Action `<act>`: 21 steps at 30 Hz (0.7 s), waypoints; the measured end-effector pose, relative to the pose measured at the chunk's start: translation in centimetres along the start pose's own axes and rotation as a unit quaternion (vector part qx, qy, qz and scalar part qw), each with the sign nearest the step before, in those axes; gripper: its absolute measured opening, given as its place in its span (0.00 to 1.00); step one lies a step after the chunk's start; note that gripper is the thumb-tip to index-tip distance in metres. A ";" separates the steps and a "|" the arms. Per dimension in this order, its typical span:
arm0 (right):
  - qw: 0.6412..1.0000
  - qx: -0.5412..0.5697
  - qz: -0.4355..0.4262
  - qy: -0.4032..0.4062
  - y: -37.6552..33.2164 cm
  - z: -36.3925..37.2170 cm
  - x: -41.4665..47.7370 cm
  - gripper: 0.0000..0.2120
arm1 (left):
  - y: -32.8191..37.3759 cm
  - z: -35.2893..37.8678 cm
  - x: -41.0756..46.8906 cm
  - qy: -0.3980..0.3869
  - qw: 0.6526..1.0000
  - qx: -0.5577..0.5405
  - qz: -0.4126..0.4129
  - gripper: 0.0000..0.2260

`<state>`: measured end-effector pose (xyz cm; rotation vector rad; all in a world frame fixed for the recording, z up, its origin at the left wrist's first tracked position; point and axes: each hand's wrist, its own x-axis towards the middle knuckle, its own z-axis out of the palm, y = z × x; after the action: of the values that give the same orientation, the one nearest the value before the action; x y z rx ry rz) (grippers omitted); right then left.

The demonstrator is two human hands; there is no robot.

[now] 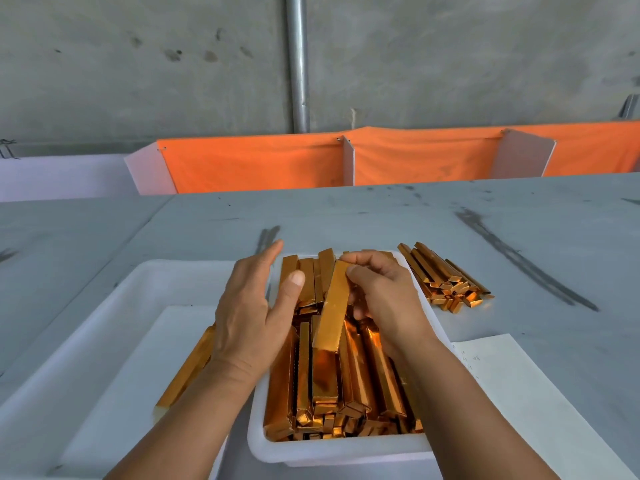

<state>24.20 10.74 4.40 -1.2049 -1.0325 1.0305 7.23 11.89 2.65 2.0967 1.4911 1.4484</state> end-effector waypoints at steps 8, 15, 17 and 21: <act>0.944 -0.330 -0.012 -0.022 -1.0 -1.5 0.1 0.10 | -0.3 -1.6 1.4 0.065 0.995 0.015 -0.069 0.17; 0.864 -0.501 -0.021 -0.050 -0.2 -1.4 -0.6 0.06 | -1.9 -3.4 2.4 -0.069 0.968 0.130 -0.204 0.16; 0.855 -0.515 -0.024 -0.059 0.1 -1.2 -0.8 0.04 | -2.6 -4.2 2.7 -0.139 0.946 0.165 -0.243 0.17; 0.851 -0.521 -0.035 -0.066 0.2 -1.2 -0.8 0.04 | -4.5 -5.4 2.7 -0.246 0.885 0.280 -0.280 0.19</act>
<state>25.14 9.73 4.02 -1.9387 -1.8387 0.4391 0.24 14.22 4.17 1.8186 2.1770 0.2632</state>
